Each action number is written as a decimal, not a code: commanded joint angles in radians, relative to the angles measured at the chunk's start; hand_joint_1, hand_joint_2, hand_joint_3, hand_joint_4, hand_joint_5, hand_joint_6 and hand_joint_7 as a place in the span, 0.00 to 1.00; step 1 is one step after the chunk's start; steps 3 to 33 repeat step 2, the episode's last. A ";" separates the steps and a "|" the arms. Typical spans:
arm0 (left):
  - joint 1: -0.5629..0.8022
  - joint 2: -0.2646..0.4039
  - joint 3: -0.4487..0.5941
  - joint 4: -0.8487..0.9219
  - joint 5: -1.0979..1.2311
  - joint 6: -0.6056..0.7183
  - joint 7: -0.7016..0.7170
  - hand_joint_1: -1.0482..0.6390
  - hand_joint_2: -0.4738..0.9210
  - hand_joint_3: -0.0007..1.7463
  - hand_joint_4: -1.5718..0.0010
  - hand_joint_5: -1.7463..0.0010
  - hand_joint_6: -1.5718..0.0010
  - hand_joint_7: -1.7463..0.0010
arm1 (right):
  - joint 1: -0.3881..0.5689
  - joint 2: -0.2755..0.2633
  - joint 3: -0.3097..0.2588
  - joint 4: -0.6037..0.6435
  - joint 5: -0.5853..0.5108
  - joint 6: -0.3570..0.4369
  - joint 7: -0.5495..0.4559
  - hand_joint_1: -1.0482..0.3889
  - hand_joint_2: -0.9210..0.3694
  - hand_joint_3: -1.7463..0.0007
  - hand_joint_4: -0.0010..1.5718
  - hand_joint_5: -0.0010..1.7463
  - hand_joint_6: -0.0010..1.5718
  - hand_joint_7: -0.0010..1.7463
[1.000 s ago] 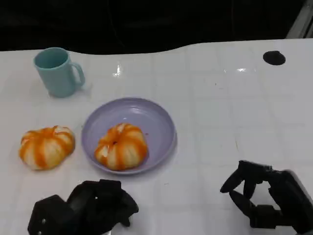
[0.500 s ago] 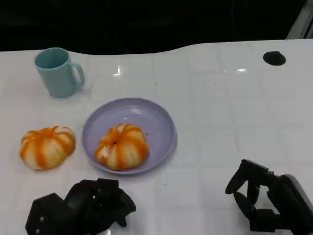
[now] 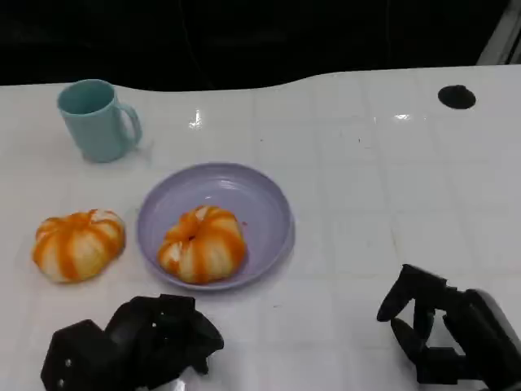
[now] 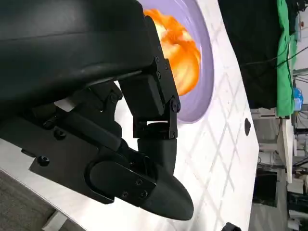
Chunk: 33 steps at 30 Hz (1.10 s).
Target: Grasp the bread from the table and place it into the plate.
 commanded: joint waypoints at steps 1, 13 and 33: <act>-0.002 0.020 0.013 0.023 -0.002 -0.006 -0.005 0.00 0.95 0.00 0.45 0.13 0.18 0.55 | -0.018 -0.008 0.001 0.020 0.009 -0.010 -0.006 0.47 0.34 0.35 0.55 1.00 0.37 0.92; -0.005 0.020 0.014 0.027 -0.003 -0.007 -0.005 0.00 0.95 0.00 0.45 0.13 0.18 0.55 | -0.021 -0.007 0.002 0.025 0.007 -0.011 -0.008 0.47 0.34 0.35 0.55 1.00 0.37 0.92; -0.005 0.020 0.014 0.027 -0.003 -0.007 -0.005 0.00 0.95 0.00 0.45 0.13 0.18 0.55 | -0.021 -0.007 0.002 0.025 0.007 -0.011 -0.008 0.47 0.34 0.35 0.55 1.00 0.37 0.92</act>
